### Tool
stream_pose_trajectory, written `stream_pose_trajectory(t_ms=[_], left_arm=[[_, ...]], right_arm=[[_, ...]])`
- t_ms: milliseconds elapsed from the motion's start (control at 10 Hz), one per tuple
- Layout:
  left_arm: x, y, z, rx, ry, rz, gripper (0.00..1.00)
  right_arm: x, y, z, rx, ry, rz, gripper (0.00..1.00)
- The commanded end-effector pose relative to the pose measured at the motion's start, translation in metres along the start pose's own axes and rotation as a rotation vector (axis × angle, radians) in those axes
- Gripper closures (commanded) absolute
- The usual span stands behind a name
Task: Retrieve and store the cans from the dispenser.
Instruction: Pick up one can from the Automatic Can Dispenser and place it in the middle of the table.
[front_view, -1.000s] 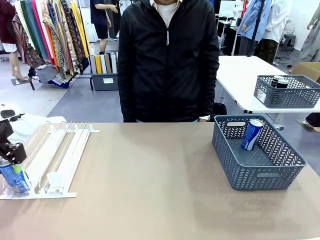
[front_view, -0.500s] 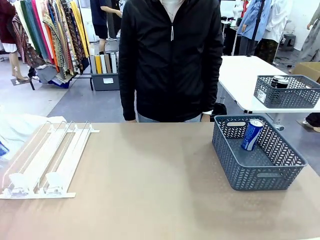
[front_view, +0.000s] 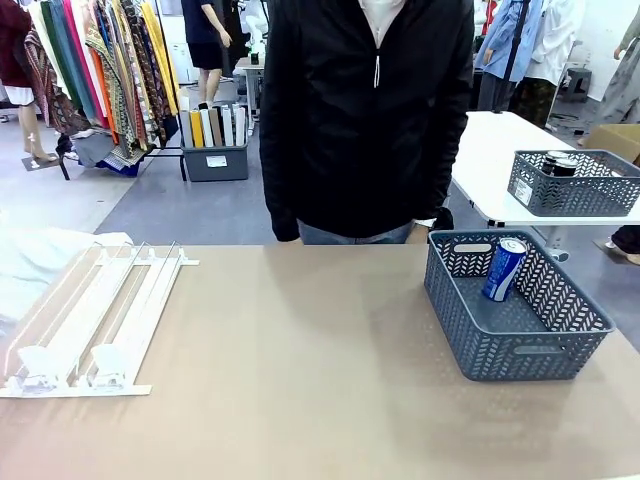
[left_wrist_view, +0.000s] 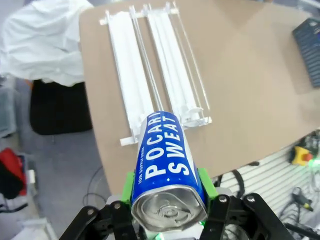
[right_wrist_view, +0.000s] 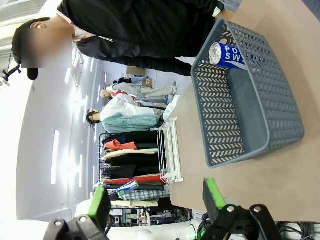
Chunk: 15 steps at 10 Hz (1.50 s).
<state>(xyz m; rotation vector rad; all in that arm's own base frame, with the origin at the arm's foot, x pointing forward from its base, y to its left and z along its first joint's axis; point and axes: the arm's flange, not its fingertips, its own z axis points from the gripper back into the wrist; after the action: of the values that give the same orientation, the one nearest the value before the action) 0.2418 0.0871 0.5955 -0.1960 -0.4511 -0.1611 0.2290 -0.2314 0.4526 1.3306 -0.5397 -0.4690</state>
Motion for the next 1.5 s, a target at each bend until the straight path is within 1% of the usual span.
stream_pose_trajectory(t_ms=[0,200,300,400,500,600,700,800,900,1000,1100,1200,1300,1400], left_arm=[[0.006,-0.013,0.014,0.059,-0.019,-0.029,1.0],[0.006,-0.013,0.014,0.059,-0.019,-0.029,1.0],[0.004,-0.01,0.005,0.029,-0.004,-0.019,1.0],[0.009,-0.026,0.0,0.009,-0.02,0.02,1.0],[0.026,-0.052,-0.01,-0.049,-0.022,0.0,1.0],[0.048,-0.09,-0.024,-0.095,-0.002,-0.066,1.0],[0.074,-0.144,-0.048,-0.122,0.082,-0.184,1.0],[0.096,-0.193,-0.074,-0.142,0.144,-0.283,1.0],[0.117,-0.24,-0.1,-0.11,0.155,-0.334,1.0],[0.131,-0.288,-0.125,-0.075,0.208,-0.427,1.0],[0.14,-0.34,-0.16,-0.053,0.253,-0.497,1.0],[0.141,-0.376,-0.192,-0.006,0.306,-0.545,1.0],[0.137,-0.4,-0.223,0.017,0.357,-0.56,1.0],[0.135,-0.413,-0.249,0.058,0.384,-0.571,1.0]], right_arm=[[-0.003,0.0,0.003,-0.007,0.015,0.012,0.0],[-0.003,0.0,0.003,-0.007,0.015,0.012,0.0],[-0.003,0.0,0.003,-0.007,0.015,0.012,0.0],[-0.003,0.0,0.003,-0.007,0.015,0.012,0.0],[-0.003,0.0,0.003,-0.007,0.015,0.012,0.0],[-0.003,0.0,0.003,-0.007,0.015,0.012,0.0],[-0.003,0.0,0.003,-0.007,0.015,0.012,0.0],[-0.003,0.0,0.003,-0.007,0.015,0.012,0.0],[-0.003,0.0,0.003,-0.007,0.015,0.012,0.0],[-0.003,0.0,0.003,-0.007,0.015,0.012,0.0],[-0.003,0.0,0.003,-0.007,0.015,0.012,0.0],[-0.003,0.0,0.003,-0.007,0.015,0.012,0.0],[-0.003,0.0,0.003,-0.007,0.015,0.012,0.0],[-0.003,0.0,0.003,-0.007,0.015,0.012,0.0]])
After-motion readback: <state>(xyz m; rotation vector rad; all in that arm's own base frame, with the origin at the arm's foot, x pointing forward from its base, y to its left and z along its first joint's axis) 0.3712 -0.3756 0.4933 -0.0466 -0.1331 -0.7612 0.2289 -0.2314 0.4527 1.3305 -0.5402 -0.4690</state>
